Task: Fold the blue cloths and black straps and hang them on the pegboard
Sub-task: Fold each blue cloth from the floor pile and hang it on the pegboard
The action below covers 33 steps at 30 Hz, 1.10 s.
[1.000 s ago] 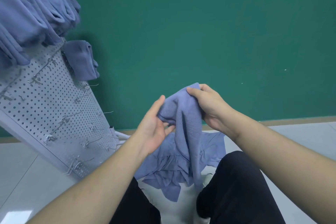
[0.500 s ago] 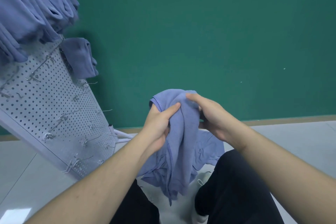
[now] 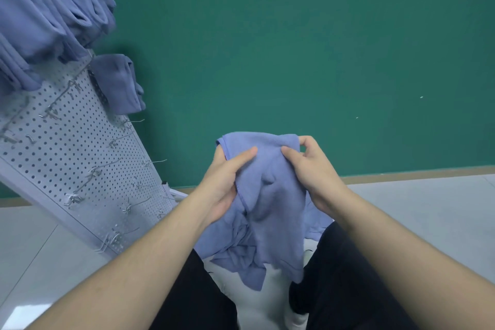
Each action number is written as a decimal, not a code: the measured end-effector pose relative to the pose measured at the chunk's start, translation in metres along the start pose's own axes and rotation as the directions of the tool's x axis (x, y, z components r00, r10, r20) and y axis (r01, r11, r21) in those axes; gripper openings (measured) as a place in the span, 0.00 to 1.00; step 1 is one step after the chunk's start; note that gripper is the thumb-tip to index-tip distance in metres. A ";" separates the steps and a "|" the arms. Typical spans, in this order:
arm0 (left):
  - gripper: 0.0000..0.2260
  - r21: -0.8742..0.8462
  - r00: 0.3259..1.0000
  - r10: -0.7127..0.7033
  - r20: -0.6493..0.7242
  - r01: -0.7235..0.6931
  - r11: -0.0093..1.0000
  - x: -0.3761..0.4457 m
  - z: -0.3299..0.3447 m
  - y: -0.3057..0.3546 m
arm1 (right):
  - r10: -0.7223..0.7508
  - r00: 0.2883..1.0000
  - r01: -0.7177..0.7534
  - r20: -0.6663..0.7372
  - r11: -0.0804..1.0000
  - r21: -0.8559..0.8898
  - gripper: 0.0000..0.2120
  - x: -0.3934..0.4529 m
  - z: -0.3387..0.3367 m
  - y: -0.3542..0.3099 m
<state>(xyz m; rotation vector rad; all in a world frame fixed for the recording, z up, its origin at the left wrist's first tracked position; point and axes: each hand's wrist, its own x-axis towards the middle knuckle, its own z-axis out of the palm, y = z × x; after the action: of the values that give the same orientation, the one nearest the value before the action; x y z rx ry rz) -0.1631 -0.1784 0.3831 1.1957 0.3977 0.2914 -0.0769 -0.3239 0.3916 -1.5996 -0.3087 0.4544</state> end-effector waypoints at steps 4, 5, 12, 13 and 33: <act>0.32 0.207 0.987 0.086 0.133 -0.112 0.972 -0.008 0.000 -0.020 | 0.102 0.995 -0.096 -0.021 0.977 0.189 0.01 0.004 -0.003 -0.013; 0.32 0.182 0.986 0.107 0.126 -0.129 0.975 -0.008 0.001 -0.023 | 0.111 0.994 -0.107 -0.011 0.976 0.191 0.02 0.004 -0.006 -0.015; 0.24 -0.062 0.996 0.087 -0.001 -0.087 0.994 -0.004 0.006 -0.009 | 0.098 0.965 -0.113 0.243 0.992 0.052 0.18 -0.009 -0.019 -0.005; 0.23 -0.072 0.997 0.078 -0.023 -0.079 0.994 -0.003 0.006 -0.007 | 0.091 0.954 -0.102 0.284 0.994 0.025 0.22 -0.012 -0.019 -0.001; 0.08 0.218 0.988 -0.065 -0.137 0.094 0.971 0.003 -0.018 0.014 | 0.174 0.970 -0.220 0.173 0.927 0.304 0.11 0.001 -0.014 0.007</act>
<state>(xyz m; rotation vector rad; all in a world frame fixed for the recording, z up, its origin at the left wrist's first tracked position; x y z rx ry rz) -0.1689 -0.1576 0.3901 1.3822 0.6031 0.2596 -0.0697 -0.3365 0.3851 -1.2843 -0.1695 0.7393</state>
